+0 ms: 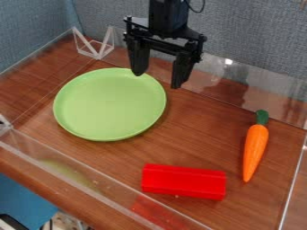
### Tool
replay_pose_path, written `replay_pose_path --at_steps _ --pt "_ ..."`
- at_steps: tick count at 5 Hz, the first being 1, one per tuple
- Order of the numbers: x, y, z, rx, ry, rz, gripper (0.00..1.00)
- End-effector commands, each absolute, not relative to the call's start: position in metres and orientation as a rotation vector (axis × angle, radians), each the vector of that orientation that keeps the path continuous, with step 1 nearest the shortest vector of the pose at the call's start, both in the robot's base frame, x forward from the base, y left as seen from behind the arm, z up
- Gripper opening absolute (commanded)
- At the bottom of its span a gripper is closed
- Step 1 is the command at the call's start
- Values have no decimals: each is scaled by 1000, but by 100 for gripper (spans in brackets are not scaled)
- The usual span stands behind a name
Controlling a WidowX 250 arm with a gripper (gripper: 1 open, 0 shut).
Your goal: Put the carrot on the left side
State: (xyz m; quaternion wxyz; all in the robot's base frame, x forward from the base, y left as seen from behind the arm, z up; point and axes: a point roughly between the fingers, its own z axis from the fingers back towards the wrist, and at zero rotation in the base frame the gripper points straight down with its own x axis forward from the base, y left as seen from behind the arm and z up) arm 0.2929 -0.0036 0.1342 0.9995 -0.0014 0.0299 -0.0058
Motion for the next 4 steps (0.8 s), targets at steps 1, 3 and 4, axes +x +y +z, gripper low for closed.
replay_pose_path --at_steps 1,3,4 --pt "292 -8 124 -7 85 -17 100" --pt "304 -64 107 -21 84 -128 100" --pt "315 -102 99 -13 71 -165 100"
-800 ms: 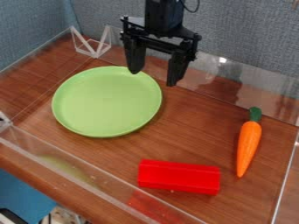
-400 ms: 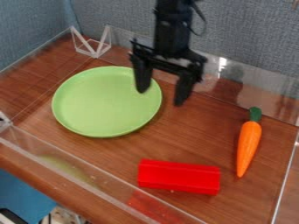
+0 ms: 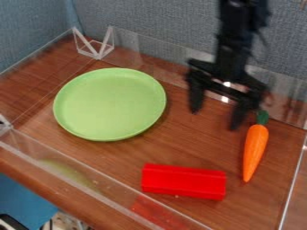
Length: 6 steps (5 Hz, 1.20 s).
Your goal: Put the carrot on the left side
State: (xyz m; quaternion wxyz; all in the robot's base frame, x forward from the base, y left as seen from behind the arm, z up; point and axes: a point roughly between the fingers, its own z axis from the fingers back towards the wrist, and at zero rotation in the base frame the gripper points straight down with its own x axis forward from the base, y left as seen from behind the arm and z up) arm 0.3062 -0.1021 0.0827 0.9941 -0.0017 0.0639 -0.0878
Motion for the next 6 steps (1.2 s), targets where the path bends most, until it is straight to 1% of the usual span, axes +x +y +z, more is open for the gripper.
replay_pose_path --at_steps 1,2,4,5,6 --pt "324 -132 88 -6 66 -178 100" --pt "329 -146 74 3 69 -185 100" --pt "334 -148 46 20 100 -179 100" --pt "334 -148 41 25 107 -176 0" --pt "334 -145 42 27 104 -176 0"
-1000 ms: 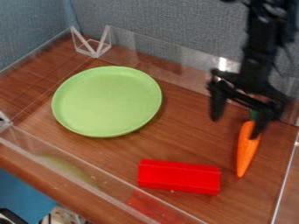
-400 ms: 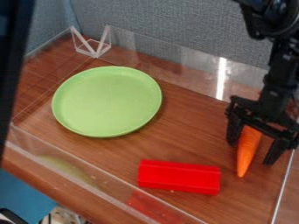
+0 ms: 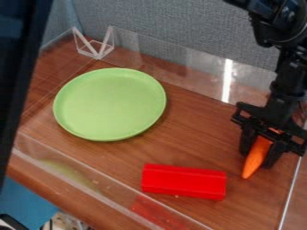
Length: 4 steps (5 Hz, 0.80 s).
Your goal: Put the carrot on the left side
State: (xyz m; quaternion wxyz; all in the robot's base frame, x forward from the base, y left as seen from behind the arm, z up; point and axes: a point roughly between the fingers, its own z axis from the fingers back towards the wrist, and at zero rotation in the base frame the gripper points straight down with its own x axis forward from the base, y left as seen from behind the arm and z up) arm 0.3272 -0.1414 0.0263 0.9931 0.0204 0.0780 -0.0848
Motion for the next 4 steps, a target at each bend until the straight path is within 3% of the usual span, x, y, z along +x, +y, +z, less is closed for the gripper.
replay_pose_path --at_steps 1,4 --pt "333 -141 47 26 96 -174 0" --pt "330 -130 63 15 66 -162 0"
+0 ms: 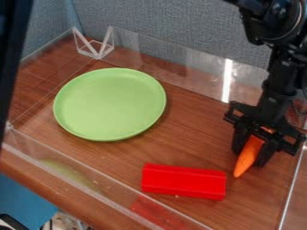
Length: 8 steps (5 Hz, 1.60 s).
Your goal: Put the carrot on the left side
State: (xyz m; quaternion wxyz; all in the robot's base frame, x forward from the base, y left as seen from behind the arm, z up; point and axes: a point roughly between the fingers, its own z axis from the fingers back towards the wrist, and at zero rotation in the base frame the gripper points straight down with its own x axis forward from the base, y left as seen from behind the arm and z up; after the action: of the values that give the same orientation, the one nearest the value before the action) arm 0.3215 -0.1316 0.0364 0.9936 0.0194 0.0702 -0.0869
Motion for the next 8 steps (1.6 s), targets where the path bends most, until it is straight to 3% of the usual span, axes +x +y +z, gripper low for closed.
replay_pose_path --at_steps 1,2,6,8 --pt "329 -129 71 5 45 -163 0" --pt "328 -130 76 0 27 -159 0" --pt "334 -130 47 -1 22 -151 0" --pt "333 -97 110 11 -93 -72 0"
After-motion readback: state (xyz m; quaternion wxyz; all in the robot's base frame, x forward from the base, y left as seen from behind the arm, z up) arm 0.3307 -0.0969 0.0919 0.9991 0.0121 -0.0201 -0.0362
